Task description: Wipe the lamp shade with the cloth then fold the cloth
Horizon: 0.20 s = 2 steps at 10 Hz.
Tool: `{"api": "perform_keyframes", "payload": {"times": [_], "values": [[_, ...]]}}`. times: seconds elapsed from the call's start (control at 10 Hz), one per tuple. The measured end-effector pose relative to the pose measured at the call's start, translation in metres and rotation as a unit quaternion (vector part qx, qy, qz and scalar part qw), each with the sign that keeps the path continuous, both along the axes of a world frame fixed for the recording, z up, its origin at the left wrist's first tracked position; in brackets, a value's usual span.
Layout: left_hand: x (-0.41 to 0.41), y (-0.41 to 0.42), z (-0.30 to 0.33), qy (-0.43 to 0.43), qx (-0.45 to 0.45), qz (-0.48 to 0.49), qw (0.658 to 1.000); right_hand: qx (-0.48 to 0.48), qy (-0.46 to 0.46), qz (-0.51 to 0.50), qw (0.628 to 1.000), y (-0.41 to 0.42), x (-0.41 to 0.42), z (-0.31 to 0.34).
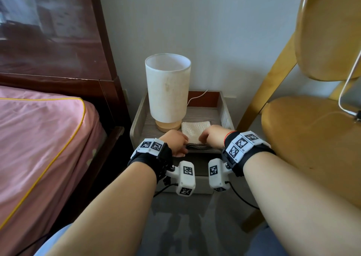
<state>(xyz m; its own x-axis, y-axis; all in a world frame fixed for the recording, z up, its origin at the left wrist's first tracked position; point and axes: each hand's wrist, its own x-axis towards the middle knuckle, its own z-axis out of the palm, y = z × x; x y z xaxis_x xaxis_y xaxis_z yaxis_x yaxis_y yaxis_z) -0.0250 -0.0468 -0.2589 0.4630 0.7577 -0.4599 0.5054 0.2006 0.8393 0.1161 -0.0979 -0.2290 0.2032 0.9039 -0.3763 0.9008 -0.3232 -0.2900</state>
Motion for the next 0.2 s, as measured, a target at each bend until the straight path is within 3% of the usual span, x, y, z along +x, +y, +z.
{"api": "perform_keyframes", "payload": {"times": [0.1,0.2], "values": [[-0.007,-0.003,0.014,-0.038,-0.031,-0.006,0.999,0.000,-0.018,-0.011,1.000,-0.005,-0.003,0.000],[-0.017,-0.008,0.029,0.143,0.141,-0.200,0.959,0.026,-0.010,-0.036,0.999,-0.008,-0.003,0.003]]}}
